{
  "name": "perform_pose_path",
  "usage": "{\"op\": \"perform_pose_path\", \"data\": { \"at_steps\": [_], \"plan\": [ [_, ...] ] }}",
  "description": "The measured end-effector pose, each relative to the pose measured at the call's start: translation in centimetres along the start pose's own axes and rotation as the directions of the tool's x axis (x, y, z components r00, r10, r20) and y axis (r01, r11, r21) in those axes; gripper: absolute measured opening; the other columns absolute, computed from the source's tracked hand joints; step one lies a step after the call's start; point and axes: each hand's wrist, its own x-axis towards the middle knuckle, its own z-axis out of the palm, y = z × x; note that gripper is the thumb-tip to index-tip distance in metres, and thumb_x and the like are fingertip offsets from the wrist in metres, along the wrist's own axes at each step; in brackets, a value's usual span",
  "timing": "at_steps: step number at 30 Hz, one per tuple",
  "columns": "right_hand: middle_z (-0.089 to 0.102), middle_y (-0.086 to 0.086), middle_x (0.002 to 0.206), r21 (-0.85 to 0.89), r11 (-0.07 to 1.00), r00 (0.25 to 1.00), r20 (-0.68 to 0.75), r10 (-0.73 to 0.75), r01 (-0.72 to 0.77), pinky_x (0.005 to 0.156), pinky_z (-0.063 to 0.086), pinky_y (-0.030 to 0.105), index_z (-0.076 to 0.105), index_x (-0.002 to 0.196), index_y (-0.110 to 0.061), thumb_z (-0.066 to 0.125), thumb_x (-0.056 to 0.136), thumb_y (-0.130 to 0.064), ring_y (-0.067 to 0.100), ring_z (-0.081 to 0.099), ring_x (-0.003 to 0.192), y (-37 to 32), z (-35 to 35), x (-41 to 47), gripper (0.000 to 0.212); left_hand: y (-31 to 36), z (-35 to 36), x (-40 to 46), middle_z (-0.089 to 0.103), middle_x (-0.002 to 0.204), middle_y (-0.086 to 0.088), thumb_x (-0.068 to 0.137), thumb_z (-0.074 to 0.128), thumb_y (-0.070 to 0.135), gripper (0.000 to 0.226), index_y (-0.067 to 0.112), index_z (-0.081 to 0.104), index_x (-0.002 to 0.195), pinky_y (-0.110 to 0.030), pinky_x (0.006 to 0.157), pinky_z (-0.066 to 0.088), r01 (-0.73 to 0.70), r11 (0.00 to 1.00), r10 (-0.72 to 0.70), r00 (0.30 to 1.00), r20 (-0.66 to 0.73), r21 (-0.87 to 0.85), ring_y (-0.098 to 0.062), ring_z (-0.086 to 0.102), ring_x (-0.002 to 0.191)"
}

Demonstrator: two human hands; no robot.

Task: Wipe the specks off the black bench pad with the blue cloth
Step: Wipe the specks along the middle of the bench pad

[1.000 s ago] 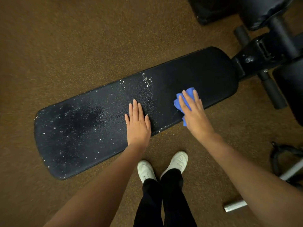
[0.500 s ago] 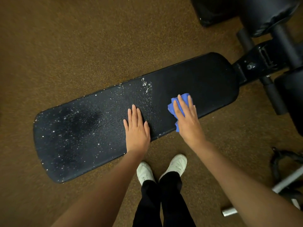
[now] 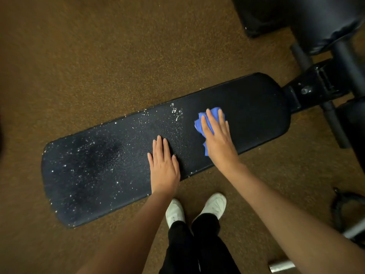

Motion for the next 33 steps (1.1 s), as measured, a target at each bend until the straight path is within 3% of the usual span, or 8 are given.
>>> {"op": "perform_pose_path", "data": {
  "at_steps": [3, 8, 16, 22, 26, 29, 31, 33],
  "plan": [
    [0.035, 0.019, 0.146, 0.002, 1.000, 1.000, 0.004, 0.011, -0.011, 0.103, 0.027, 0.061, 0.039, 0.137, 0.000, 0.079, 0.060, 0.002, 0.049, 0.022, 0.135, -1.5, 1.0, 1.2, 0.087, 0.1, 0.2, 0.4, 0.007, 0.156, -0.008, 0.089, 0.004, 0.037, 0.067, 0.006, 0.016, 0.147, -0.041, 0.114, 0.001, 0.006, 1.000, -0.006, 1.000, -0.021, 0.004, -0.022, 0.000, 0.144],
    [0.031, 0.016, 0.150, -0.028, 0.959, 0.958, 0.065, -0.279, 0.282, 0.107, 0.018, 0.055, 0.034, 0.140, -0.006, 0.073, 0.063, 0.007, 0.044, 0.017, 0.138, -1.2, 1.6, -1.6, 0.087, -0.2, -0.1, 2.5, 0.007, 0.156, -0.009, 0.089, 0.005, 0.036, 0.066, 0.005, 0.016, 0.146, -0.042, 0.114, 0.001, 0.000, 1.000, 0.000, 0.999, -0.047, 0.017, -0.024, 0.001, 0.144],
    [0.031, 0.023, 0.147, 0.030, 0.999, 0.999, -0.041, 0.030, -0.029, 0.107, 0.020, 0.058, 0.040, 0.137, 0.002, 0.074, 0.068, 0.004, 0.049, 0.018, 0.136, -2.6, 1.5, 6.2, 0.077, -1.9, -1.3, 5.2, 0.007, 0.156, -0.011, 0.091, 0.005, 0.033, 0.064, 0.004, 0.015, 0.146, -0.042, 0.114, 0.000, -0.113, 0.987, 0.115, 0.993, -0.015, 0.115, -0.024, 0.000, 0.144],
    [0.031, 0.023, 0.147, -0.010, 0.981, 0.981, 0.033, -0.191, 0.192, 0.105, 0.026, 0.060, 0.038, 0.137, 0.001, 0.074, 0.066, 0.006, 0.050, 0.019, 0.136, -1.0, 1.2, 3.8, 0.080, -1.9, -1.2, 5.2, 0.010, 0.156, -0.011, 0.091, 0.009, 0.031, 0.062, 0.004, 0.018, 0.146, -0.044, 0.114, 0.001, -0.106, 0.991, 0.109, 0.994, -0.025, 0.079, -0.025, 0.002, 0.144],
    [0.026, 0.028, 0.148, 0.033, 0.999, 0.998, -0.056, 0.002, 0.000, 0.107, 0.017, 0.060, 0.037, 0.137, 0.005, 0.069, 0.070, 0.011, 0.053, 0.014, 0.136, -1.4, 0.9, 7.6, 0.075, -1.5, -0.9, 5.2, 0.010, 0.156, -0.011, 0.092, 0.011, 0.031, 0.061, 0.004, 0.017, 0.146, -0.045, 0.114, 0.001, -0.080, 0.993, 0.083, 0.996, -0.030, 0.086, -0.025, 0.003, 0.144],
    [0.027, 0.026, 0.148, 0.016, 0.999, 0.998, -0.044, 0.043, -0.043, 0.109, 0.015, 0.058, 0.035, 0.139, 0.004, 0.070, 0.072, 0.006, 0.051, 0.014, 0.136, -3.1, 1.6, 10.1, 0.076, -1.5, -0.7, 5.1, 0.010, 0.156, -0.011, 0.093, 0.012, 0.030, 0.059, 0.004, 0.016, 0.146, -0.045, 0.113, 0.000, -0.084, 0.993, 0.087, 0.996, -0.031, 0.085, -0.026, 0.003, 0.143],
    [0.033, 0.026, 0.145, -0.001, 1.000, 1.000, -0.011, -0.024, 0.024, 0.108, 0.020, 0.058, 0.038, 0.137, 0.004, 0.073, 0.067, 0.006, 0.052, 0.020, 0.134, -3.5, 2.1, 10.0, 0.079, -1.8, -0.8, 5.2, 0.010, 0.155, -0.012, 0.093, 0.013, 0.029, 0.059, 0.003, 0.015, 0.146, -0.044, 0.113, -0.001, -0.103, 0.991, 0.105, 0.994, -0.024, 0.080, -0.026, 0.003, 0.143],
    [0.037, 0.026, 0.143, -0.003, 0.978, 0.978, 0.037, -0.208, 0.208, 0.105, 0.023, 0.059, 0.040, 0.136, 0.005, 0.074, 0.063, 0.010, 0.054, 0.023, 0.132, -2.9, 1.8, 9.0, 0.081, -2.0, -0.8, 5.2, 0.010, 0.155, -0.012, 0.093, 0.013, 0.028, 0.058, 0.003, 0.015, 0.146, -0.045, 0.112, 0.000, -0.117, 0.990, 0.119, 0.993, -0.017, 0.073, -0.026, 0.003, 0.143]
  ]
}}
